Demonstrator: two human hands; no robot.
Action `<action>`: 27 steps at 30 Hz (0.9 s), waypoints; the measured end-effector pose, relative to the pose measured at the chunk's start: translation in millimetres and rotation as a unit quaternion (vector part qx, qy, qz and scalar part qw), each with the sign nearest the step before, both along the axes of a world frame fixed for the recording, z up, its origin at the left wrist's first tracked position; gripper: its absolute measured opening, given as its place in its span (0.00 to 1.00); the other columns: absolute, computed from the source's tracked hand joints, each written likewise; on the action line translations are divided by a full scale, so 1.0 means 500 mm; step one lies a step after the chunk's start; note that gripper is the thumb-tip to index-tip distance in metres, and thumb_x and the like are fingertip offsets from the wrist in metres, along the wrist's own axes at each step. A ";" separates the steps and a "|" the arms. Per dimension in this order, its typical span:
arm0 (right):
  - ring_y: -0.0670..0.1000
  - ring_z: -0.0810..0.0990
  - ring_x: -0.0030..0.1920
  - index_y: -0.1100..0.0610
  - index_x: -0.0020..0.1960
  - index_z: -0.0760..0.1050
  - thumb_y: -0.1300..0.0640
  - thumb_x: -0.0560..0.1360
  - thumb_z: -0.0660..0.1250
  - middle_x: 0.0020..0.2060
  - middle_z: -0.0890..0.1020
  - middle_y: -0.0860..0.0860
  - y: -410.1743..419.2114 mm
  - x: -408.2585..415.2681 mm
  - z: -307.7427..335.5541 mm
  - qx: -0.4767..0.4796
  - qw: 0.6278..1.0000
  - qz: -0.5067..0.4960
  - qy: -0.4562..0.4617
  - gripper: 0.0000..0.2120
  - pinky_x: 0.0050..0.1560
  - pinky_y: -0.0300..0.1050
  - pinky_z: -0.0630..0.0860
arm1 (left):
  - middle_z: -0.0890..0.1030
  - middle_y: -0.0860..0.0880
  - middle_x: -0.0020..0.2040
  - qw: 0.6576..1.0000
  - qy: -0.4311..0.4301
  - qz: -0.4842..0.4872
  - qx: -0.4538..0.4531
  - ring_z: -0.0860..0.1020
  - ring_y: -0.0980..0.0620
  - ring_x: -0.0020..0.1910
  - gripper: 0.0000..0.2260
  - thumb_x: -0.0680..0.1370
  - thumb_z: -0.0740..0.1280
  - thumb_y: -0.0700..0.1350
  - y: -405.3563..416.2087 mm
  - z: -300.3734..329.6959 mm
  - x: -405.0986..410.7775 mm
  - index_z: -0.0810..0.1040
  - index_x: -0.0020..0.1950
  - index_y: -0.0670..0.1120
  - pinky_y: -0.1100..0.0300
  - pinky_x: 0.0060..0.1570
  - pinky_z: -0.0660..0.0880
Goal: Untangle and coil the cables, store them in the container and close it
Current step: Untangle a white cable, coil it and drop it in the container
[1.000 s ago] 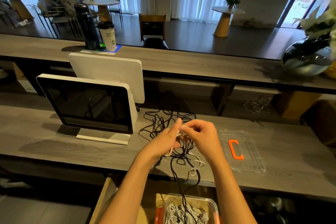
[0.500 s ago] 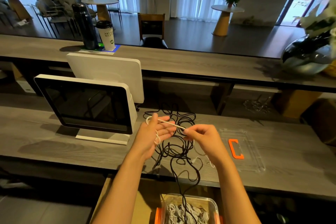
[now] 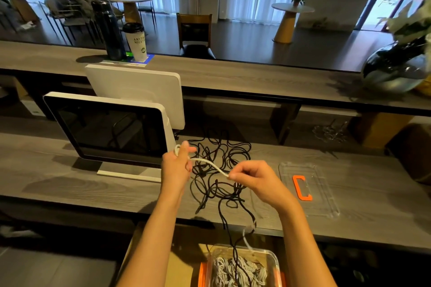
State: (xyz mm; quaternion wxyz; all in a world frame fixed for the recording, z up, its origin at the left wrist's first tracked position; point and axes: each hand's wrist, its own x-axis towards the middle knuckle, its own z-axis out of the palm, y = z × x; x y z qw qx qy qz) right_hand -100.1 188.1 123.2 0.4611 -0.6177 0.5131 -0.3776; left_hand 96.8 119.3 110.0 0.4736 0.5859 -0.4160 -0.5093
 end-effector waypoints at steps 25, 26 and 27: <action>0.41 0.77 0.36 0.56 0.45 0.84 0.61 0.77 0.70 0.33 0.82 0.45 -0.007 0.014 0.002 -0.075 0.986 -0.150 -0.028 0.05 0.39 0.35 0.74 | 0.77 0.49 0.32 0.923 -0.136 -0.359 0.025 0.71 0.56 0.27 0.33 0.81 0.48 0.67 0.046 0.030 -0.052 0.82 0.48 0.42 0.64 0.29 0.68; 0.42 0.78 0.36 0.55 0.44 0.84 0.61 0.76 0.71 0.34 0.83 0.46 -0.008 0.015 0.000 -0.069 0.984 -0.162 -0.029 0.05 0.39 0.35 0.75 | 0.75 0.49 0.31 0.915 -0.097 -0.390 0.044 0.68 0.56 0.26 0.34 0.80 0.48 0.68 0.049 0.030 -0.050 0.81 0.46 0.42 0.65 0.26 0.65; 0.43 0.79 0.37 0.55 0.44 0.84 0.60 0.76 0.71 0.35 0.84 0.47 -0.008 0.016 -0.003 -0.061 0.983 -0.173 -0.031 0.04 0.40 0.36 0.76 | 0.73 0.50 0.30 0.903 -0.076 -0.420 0.050 0.66 0.56 0.26 0.31 0.80 0.51 0.68 0.051 0.031 -0.048 0.80 0.45 0.43 0.66 0.25 0.62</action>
